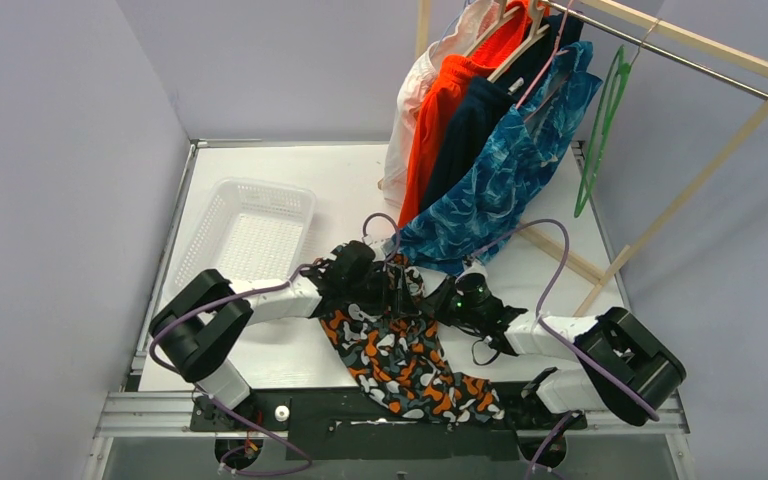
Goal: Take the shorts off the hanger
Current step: Pick up the shorts at the center of the board.
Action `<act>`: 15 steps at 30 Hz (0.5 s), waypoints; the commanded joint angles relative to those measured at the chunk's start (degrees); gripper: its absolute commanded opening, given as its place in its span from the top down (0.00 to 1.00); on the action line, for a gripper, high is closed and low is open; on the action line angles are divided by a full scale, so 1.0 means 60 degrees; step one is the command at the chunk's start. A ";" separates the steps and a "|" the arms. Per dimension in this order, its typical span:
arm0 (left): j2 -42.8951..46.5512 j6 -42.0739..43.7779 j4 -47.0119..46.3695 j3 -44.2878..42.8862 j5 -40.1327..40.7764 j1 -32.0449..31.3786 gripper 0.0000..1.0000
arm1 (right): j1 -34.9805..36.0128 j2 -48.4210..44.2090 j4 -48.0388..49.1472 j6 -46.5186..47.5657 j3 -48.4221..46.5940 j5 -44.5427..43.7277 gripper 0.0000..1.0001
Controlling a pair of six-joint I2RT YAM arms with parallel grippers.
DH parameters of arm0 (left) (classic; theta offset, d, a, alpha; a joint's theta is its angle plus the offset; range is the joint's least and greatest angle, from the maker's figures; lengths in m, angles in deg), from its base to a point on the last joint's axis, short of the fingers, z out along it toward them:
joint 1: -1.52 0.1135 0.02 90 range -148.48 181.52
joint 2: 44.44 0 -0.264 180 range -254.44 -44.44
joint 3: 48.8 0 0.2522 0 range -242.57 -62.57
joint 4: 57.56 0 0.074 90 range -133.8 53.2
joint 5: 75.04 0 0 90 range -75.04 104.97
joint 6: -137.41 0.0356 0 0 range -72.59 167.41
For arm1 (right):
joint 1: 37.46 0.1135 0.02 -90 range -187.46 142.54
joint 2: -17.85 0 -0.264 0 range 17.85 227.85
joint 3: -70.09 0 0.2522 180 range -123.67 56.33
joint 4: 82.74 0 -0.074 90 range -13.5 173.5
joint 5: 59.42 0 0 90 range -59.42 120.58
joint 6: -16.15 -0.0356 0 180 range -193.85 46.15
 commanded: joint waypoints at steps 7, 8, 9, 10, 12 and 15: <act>-0.0650 0.0005 -0.0753 -0.0321 -0.0783 -0.0152 0.29 | -0.0337 -0.0011 0.2558 -0.0478 0.0771 0.0998 0.94; -0.0570 0.0091 -0.0480 -0.0306 -0.0428 -0.0178 0.32 | -0.0388 -0.0099 0.2570 -0.0490 0.0826 0.1037 0.94; -0.0525 0.0119 -0.0213 -0.0311 -0.0100 -0.0171 0.35 | -0.0426 -0.0174 0.2515 -0.0455 0.0841 0.1098 0.94; -0.0492 0.0111 -0.0033 -0.0301 0.0131 -0.0161 0.40 | -0.0443 -0.0243 0.2437 -0.0412 0.0835 0.1130 0.94; -0.0469 0.0084 0.0092 -0.0306 0.0456 -0.0132 0.50 | -0.0448 -0.0275 0.2330 -0.0316 0.0825 0.1244 0.94; -0.0598 0.0007 -0.0185 -0.0404 0.0384 -0.0127 0.52 | -0.0448 -0.0094 0.2852 -0.0349 0.0956 0.1553 0.94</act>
